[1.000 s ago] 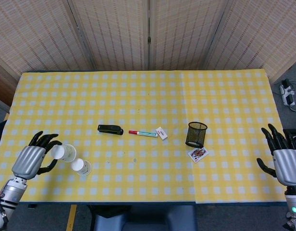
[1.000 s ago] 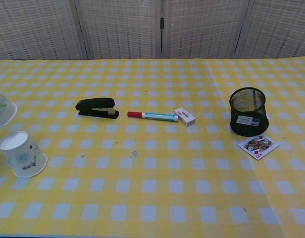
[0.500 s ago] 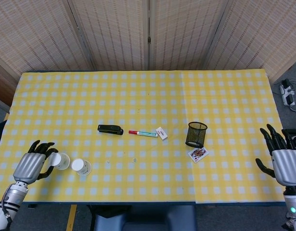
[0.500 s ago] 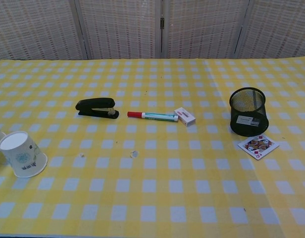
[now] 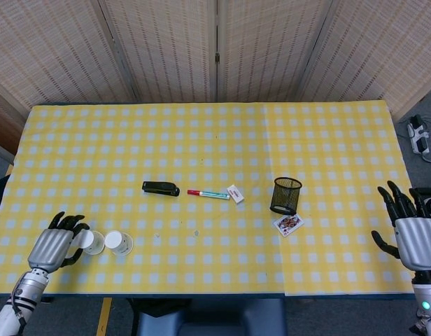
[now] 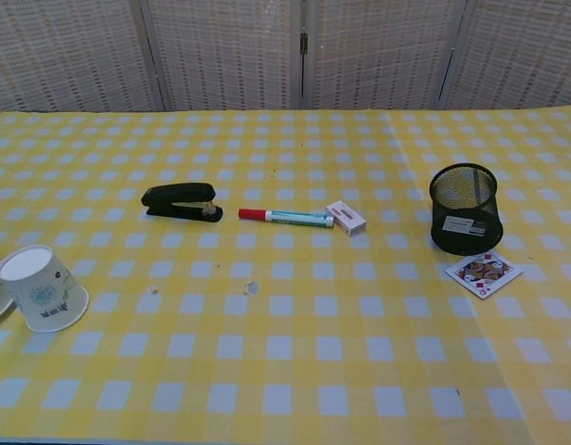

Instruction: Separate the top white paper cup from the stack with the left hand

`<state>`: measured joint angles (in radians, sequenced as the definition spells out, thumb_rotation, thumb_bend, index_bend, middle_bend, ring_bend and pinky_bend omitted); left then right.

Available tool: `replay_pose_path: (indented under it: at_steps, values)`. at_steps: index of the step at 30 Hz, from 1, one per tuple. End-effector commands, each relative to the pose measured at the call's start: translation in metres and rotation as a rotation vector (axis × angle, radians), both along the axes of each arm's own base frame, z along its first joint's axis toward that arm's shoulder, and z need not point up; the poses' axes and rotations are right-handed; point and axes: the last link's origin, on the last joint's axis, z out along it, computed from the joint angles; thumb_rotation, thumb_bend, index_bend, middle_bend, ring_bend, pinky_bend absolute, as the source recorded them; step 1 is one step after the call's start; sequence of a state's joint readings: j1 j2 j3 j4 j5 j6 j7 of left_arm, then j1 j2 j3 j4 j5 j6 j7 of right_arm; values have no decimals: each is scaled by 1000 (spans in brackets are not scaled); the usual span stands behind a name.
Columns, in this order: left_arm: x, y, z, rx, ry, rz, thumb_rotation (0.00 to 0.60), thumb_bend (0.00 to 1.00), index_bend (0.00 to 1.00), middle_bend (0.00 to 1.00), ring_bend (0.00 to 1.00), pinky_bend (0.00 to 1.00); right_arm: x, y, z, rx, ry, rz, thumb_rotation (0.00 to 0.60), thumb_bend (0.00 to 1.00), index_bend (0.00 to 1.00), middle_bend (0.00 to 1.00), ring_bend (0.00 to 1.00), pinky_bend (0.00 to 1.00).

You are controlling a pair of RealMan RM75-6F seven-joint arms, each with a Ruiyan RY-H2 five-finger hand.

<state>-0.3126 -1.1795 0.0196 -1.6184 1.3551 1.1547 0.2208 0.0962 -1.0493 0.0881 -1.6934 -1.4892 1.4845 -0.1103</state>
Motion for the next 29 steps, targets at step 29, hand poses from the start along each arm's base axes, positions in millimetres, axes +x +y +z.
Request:
replay_pose_path:
  at_steps: [29]
  values:
    - [-21,-15,53,404,-48,5,600,499,179,107,80,0,-14,-7,-11,66,-68,-42,600,308,0,52,141,46]
